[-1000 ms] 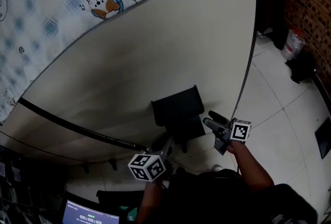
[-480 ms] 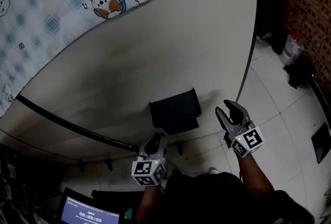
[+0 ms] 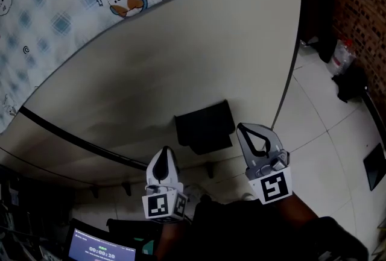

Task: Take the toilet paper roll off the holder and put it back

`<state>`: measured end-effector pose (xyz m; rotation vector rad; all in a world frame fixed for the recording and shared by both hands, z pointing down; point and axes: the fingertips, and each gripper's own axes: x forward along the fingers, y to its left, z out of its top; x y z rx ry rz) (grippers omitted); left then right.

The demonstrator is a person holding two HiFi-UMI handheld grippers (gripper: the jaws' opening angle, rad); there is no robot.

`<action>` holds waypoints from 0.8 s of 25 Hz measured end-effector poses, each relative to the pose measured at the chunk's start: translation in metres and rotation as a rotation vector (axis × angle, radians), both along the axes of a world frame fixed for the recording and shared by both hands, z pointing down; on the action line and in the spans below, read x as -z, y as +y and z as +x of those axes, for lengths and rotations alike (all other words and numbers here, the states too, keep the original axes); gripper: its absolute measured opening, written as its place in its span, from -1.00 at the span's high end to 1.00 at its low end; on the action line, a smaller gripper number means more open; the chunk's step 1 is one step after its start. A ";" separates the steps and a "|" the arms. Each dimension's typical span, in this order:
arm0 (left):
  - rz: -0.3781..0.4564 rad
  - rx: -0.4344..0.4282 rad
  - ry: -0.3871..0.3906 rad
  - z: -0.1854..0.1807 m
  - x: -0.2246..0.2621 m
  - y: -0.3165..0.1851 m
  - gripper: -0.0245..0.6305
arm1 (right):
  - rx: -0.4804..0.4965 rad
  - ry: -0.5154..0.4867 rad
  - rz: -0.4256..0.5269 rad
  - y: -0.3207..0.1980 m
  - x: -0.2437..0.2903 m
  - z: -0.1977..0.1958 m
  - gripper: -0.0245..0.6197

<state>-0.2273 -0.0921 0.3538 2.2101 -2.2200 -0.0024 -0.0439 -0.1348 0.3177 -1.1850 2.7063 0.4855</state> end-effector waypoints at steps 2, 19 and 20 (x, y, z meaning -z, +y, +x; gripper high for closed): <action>0.030 -0.025 -0.014 0.008 0.009 0.002 0.87 | 0.007 0.068 -0.025 0.006 -0.009 -0.008 0.92; 0.006 -0.041 -0.043 0.021 0.007 0.000 0.87 | 0.055 0.042 -0.034 0.010 -0.009 -0.022 0.92; 0.005 -0.042 -0.044 0.022 0.007 -0.001 0.87 | 0.055 0.061 -0.035 0.010 -0.011 -0.022 0.92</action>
